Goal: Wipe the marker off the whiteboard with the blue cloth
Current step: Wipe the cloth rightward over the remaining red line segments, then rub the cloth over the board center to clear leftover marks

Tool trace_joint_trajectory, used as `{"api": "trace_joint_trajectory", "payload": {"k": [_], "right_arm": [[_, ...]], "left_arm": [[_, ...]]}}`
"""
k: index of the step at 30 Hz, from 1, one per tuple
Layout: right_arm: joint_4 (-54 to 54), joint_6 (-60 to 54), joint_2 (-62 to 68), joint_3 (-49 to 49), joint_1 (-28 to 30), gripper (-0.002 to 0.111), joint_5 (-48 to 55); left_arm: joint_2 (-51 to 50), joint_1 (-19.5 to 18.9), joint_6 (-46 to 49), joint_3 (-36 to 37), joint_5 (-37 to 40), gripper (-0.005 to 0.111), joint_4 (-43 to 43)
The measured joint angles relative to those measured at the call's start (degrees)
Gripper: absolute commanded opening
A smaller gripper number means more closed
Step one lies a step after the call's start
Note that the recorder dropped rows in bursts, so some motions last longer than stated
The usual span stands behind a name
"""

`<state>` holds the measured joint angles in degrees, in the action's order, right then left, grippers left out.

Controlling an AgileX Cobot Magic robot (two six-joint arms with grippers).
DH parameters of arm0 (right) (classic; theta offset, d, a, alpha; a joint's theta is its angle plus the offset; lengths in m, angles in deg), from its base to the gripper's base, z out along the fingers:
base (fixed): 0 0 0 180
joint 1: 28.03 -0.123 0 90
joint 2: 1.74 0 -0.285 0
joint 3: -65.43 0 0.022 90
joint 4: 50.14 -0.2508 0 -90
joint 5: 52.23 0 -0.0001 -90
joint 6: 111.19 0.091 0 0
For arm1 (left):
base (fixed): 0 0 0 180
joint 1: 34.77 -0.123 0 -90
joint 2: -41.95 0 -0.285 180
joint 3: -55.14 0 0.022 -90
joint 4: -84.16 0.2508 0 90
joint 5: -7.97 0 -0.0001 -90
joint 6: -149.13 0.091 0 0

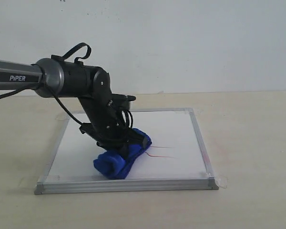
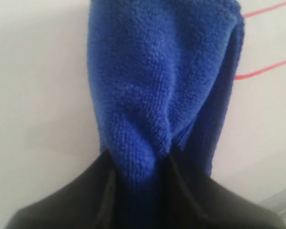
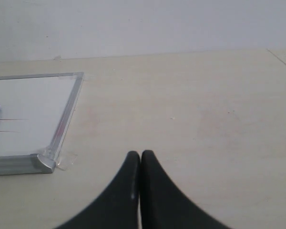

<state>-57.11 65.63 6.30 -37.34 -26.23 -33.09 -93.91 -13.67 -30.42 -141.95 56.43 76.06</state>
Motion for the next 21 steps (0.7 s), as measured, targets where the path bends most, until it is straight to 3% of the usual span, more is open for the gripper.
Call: {"api": "trace_joint_trajectory", "payload": {"k": [4,11,13,18,21], "right_arm": [[0.00,0.00,0.00,0.00,0.00,0.000,0.00],[0.00,0.00,0.00,0.00,0.00,0.000,0.00],[0.00,0.00,0.00,0.00,0.00,0.000,0.00],[0.00,0.00,0.00,0.00,0.00,0.000,0.00],[0.00,0.00,0.00,0.00,0.00,0.000,0.00]], "left_arm": [[-0.35,4.77,8.19,0.00,-0.47,0.004,-12.17],[-0.35,8.38,8.84,0.00,-5.72,0.004,-8.68],[-0.38,6.53,5.53,-0.11,-5.86,0.004,-4.83],[-0.58,-6.88,0.05,-4.07,2.74,0.004,-0.14],[-0.58,-8.82,-0.80,-5.98,2.85,0.004,-2.87]]}}
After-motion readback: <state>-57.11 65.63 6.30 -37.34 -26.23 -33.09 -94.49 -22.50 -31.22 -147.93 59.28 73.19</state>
